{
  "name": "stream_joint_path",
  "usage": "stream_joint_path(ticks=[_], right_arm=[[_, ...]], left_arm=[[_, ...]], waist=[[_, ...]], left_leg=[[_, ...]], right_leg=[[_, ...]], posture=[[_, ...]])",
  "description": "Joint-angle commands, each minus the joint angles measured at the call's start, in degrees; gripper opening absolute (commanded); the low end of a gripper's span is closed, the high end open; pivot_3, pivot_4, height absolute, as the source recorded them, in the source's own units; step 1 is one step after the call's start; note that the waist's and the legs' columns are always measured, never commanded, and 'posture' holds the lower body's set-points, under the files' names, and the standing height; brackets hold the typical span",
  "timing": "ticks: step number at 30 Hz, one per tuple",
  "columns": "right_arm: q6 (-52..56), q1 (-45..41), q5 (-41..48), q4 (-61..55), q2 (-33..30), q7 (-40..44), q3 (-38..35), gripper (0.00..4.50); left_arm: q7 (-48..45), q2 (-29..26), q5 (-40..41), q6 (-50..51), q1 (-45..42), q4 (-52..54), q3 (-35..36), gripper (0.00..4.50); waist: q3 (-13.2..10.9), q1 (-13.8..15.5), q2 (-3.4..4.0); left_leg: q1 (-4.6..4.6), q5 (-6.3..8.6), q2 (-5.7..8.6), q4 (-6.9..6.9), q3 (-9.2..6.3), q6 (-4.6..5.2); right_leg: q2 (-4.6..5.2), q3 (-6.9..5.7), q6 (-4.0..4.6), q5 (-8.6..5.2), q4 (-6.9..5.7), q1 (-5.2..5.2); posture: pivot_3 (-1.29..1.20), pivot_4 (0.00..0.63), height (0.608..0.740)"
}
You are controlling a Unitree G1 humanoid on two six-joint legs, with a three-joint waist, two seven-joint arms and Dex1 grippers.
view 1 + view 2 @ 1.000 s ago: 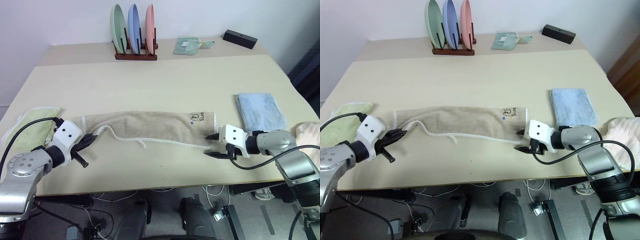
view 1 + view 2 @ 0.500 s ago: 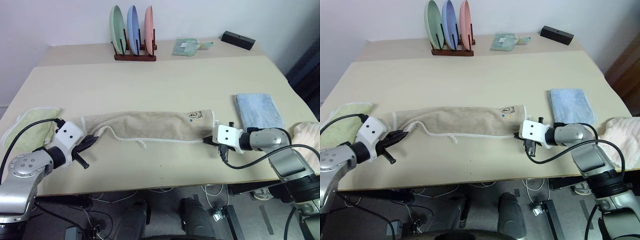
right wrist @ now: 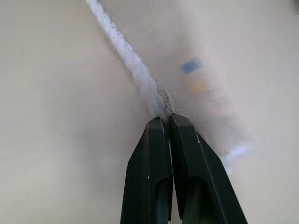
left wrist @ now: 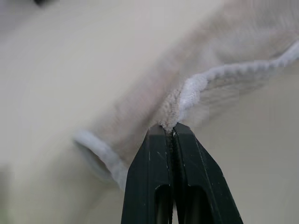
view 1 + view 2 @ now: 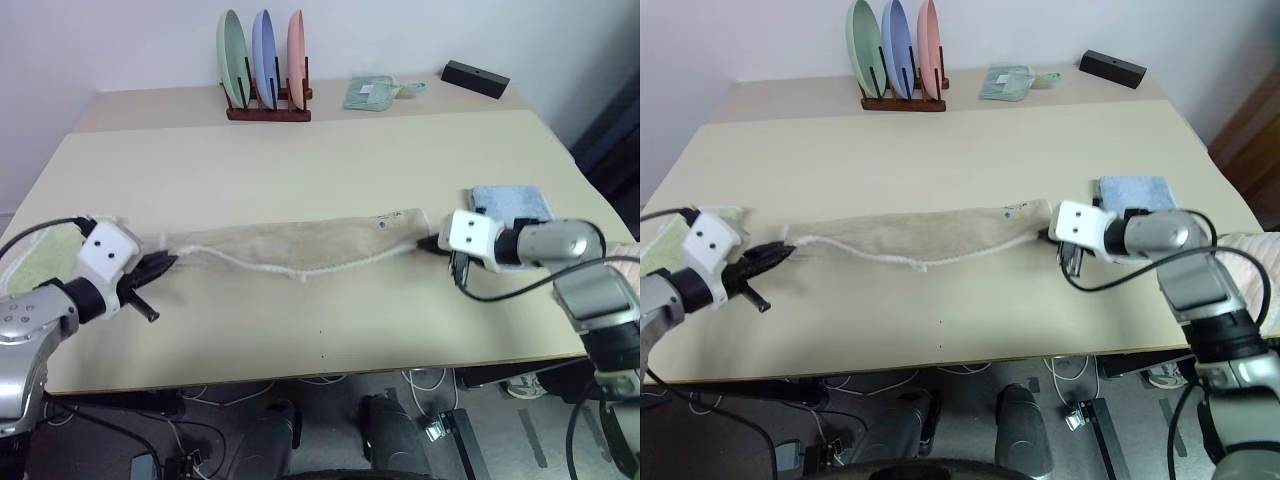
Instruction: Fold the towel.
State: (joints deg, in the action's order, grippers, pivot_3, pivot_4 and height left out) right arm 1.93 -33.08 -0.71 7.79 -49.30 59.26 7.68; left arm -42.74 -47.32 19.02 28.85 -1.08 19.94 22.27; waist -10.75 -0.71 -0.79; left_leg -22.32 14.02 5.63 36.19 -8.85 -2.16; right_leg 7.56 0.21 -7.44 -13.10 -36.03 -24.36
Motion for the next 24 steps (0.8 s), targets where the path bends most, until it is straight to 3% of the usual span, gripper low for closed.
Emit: stream_joint_path(ticks=[1, 7, 11, 13, 16, 21, 24], right_arm=[[-5.4, -10.6, -3.2, 8.6, 2.0, -6.2, -1.7, 0.11], [-16.6, -33.9, -11.6, 31.2, 5.6, -20.2, -0.1, 0.11], [-20.1, -38.8, -10.0, 33.3, 5.8, -20.0, -1.3, 0.11], [-19.0, -37.5, -6.5, 29.7, 5.7, -16.2, -2.5, 0.11], [-14.0, -30.8, -0.2, 19.8, 4.1, -7.3, -3.3, 0.11], [2.2, -11.0, 11.0, -2.7, -3.8, 7.1, -4.7, 0.11], [11.7, -0.3, 16.9, -12.8, -9.4, 11.4, -7.3, 0.11]], left_arm=[[5.7, -0.2, -3.0, -4.7, -12.1, -5.9, -0.6, 0.00], [17.2, 1.4, -12.0, -18.7, -43.5, -31.6, -6.2, 0.00], [17.2, -0.6, -12.9, -24.9, -49.9, -39.1, -5.7, 0.00], [14.5, -2.3, -11.2, -24.6, -46.8, -38.3, -4.1, 0.00], [7.6, -4.4, -6.1, -20.8, -35.1, -31.5, 0.1, 0.00], [-2.4, -5.0, 2.7, -10.2, -8.3, -13.9, 9.3, 0.00], [-7.2, -4.8, 5.7, -4.2, 6.4, -4.3, 13.5, 0.00]], waist=[[0.0, 0.1, -0.04], [-0.2, -0.1, -0.14], [-0.2, -1.0, -0.15], [-0.2, -2.0, -0.14], [-0.2, -3.1, -0.12], [-0.2, -3.1, -0.06], [-0.3, -2.1, -0.02]], left_leg=[[-0.02, -0.01, 0.00, 0.01, -0.03, -0.02], [-0.13, -0.34, 0.25, -0.05, -0.11, -0.56], [-0.14, -0.26, 0.25, -0.33, 0.08, -0.52], [-0.17, -0.19, 0.23, -0.44, 0.28, -0.43], [-0.20, -0.10, 0.16, -0.48, 0.63, -0.27], [-0.32, 0.14, -0.27, -0.13, 0.75, -0.09], [-0.31, 0.37, -0.28, 0.03, 0.86, 0.31]], right_leg=[[-0.01, -0.01, 0.00, 0.01, 0.00, -0.01], [-0.04, -0.04, 0.04, 0.26, 0.00, -0.19], [0.02, -0.04, -0.02, 0.22, 0.21, -0.32], [0.11, -0.04, -0.04, 0.22, 0.17, -0.41], [0.18, -0.02, -0.08, 0.24, 0.18, -0.58], [0.09, -0.01, -0.08, 0.24, 0.00, -0.73], [0.09, 0.11, -0.04, 0.26, -0.03, -0.76]], posture=[[0.00, 0.150, 0.737], [0.00, 0.150, 0.737], [0.00, 0.150, 0.737], [0.00, 0.150, 0.737], [0.00, 0.150, 0.737], [0.00, 0.150, 0.737], [0.00, 0.150, 0.737]])
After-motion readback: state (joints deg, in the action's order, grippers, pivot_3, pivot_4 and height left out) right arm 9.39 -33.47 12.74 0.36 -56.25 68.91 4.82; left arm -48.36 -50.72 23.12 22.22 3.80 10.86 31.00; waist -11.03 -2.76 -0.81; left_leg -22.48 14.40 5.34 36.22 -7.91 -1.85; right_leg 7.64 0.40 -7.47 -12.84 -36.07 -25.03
